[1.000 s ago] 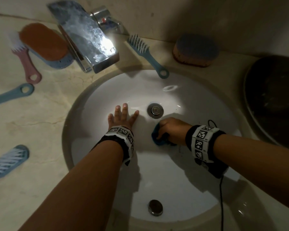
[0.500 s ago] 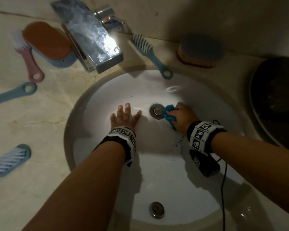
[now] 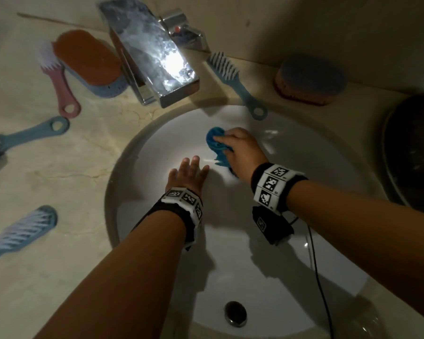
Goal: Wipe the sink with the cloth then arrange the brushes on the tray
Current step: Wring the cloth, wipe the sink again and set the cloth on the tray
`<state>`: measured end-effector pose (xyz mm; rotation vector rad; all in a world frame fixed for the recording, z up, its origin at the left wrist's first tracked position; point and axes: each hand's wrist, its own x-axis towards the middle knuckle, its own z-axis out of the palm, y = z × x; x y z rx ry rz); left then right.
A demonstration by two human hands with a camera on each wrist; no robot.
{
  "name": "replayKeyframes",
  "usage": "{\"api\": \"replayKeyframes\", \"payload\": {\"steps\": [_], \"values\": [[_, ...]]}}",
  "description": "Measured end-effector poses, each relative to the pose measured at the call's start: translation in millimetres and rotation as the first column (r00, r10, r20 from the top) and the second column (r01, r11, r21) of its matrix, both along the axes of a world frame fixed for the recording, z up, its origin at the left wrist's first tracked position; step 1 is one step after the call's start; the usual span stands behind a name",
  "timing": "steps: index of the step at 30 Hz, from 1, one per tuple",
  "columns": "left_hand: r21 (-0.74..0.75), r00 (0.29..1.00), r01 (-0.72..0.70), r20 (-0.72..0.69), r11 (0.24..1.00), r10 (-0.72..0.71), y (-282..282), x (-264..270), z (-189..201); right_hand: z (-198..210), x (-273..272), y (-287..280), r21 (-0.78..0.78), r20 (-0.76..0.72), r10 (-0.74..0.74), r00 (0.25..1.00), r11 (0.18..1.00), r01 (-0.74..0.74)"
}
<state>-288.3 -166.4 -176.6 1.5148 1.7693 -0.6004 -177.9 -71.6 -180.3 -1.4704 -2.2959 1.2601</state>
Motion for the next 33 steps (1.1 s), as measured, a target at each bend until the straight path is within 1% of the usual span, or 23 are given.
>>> {"api": "replayKeyframes", "payload": {"steps": [2, 3, 4, 5, 6, 7, 8, 9, 11, 12, 13, 14, 17, 19, 21, 23, 24, 26, 27, 29, 31, 32, 33], "values": [[0.011, 1.000, -0.013, 0.009, 1.000, 0.013, -1, -7, 9, -1, -14, -2, -0.059, -0.051, -0.021, 0.998, 0.998, 0.018], [0.022, 1.000, -0.017, 0.001, 1.000, 0.017, -2, -10, 14, -1, -19, -5, -0.138, -0.099, -0.075, 0.992, 0.989, 0.061], [0.032, 1.000, -0.021, -0.011, 0.999, 0.022, -3, -13, 18, -9, -23, -5, -0.167, -0.091, -0.084, 0.992, 0.984, 0.068], [0.038, 0.999, -0.027, -0.021, 0.999, 0.028, -3, -15, 20, -21, -23, -4, -0.154, -0.057, -0.055, 0.997, 0.987, 0.046], [0.038, 0.999, -0.032, -0.025, 0.999, 0.033, -5, -16, 22, -30, -24, -4, -0.147, -0.031, 0.008, 0.999, 0.989, -0.012], [0.035, 0.999, -0.030, -0.026, 0.999, 0.031, -5, -17, 21, -32, -25, -6, -0.175, -0.021, 0.019, 1.000, 0.984, -0.023], [0.031, 0.999, -0.026, -0.026, 0.999, 0.026, -5, -17, 20, -30, -25, -7, -0.166, 0.021, 0.059, 0.998, 0.985, -0.055], [0.031, 0.999, -0.024, -0.024, 0.999, 0.025, -4, -16, 20, -20, -25, -10, -0.220, 0.073, 0.121, 0.990, 0.970, -0.102], [0.046, 0.999, -0.043, -0.019, 0.998, 0.043, -1, -14, 20, -14, -17, -12, -0.232, 0.216, 0.274, 0.937, 0.947, -0.223], [0.055, 0.998, -0.056, -0.015, 0.997, 0.057, 0, -12, 20, -9, -12, -14, -0.194, 0.286, 0.342, 0.895, 0.935, -0.296], [0.054, 0.998, -0.061, -0.012, 0.997, 0.062, 1, -10, 19, -5, -6, -18, -0.216, 0.327, 0.380, 0.866, 0.922, -0.323], [0.045, 0.998, -0.059, -0.016, 0.997, 0.060, 2, -8, 19, -2, -2, -22, -0.261, 0.335, 0.399, 0.853, 0.910, -0.323], [0.051, 0.997, -0.069, -0.014, 0.996, 0.070, 12, -1, 14, 2, 6, -29, -0.452, 0.266, 0.286, 0.921, 0.880, -0.142], [0.053, 0.993, -0.108, 0.049, 0.993, 0.106, 21, 6, 10, 2, 12, -29, -0.474, 0.304, 0.339, 0.890, 0.865, -0.167], [0.050, 0.993, -0.066, 0.098, 0.997, 0.061, 27, 14, 4, 2, 24, -33, -0.473, 0.358, 0.391, 0.848, 0.859, -0.195], [0.046, 0.995, -0.009, 0.097, 0.999, 0.004, 29, 20, -3, -5, 39, -31, -0.435, 0.369, 0.430, 0.824, 0.863, -0.256], [0.041, 0.995, -0.005, 0.096, 0.999, 0.001, 30, 23, -5, -5, 45, -27, -0.403, 0.368, 0.393, 0.842, 0.884, -0.236], [0.032, 0.996, -0.008, 0.092, 0.999, 0.005, 30, 26, -7, -1, 55, -17, -0.394, 0.301, 0.143, 0.943, 0.919, -0.014], [0.030, 0.996, -0.004, 0.084, 1.000, 0.002, 30, 28, -8, -2, 60, -9, -0.354, 0.277, 0.028, 0.961, 0.932, 0.074], [0.036, 0.997, 0.006, 0.076, 0.999, -0.009, 30, 29, -10, -2, 69, 7, -0.129, 0.282, -0.047, 0.958, 0.988, 0.087], [0.042, 0.996, -0.002, 0.085, 0.999, -0.002, 29, 29, -12, -4, 80, 18, 0.054, 0.317, -0.023, 0.948, 0.999, 0.006], [0.046, 0.996, -0.004, 0.084, 0.999, 0.000, 29, 29, -12, -6, 85, 22, 0.101, 0.407, 0.060, 0.911, 0.989, -0.110], [0.054, 0.997, -0.006, 0.080, 0.998, 0.002, 29, 29, -13, -8, 88, 23, 0.110, 0.512, 0.150, 0.846, 0.965, -0.237]]}}
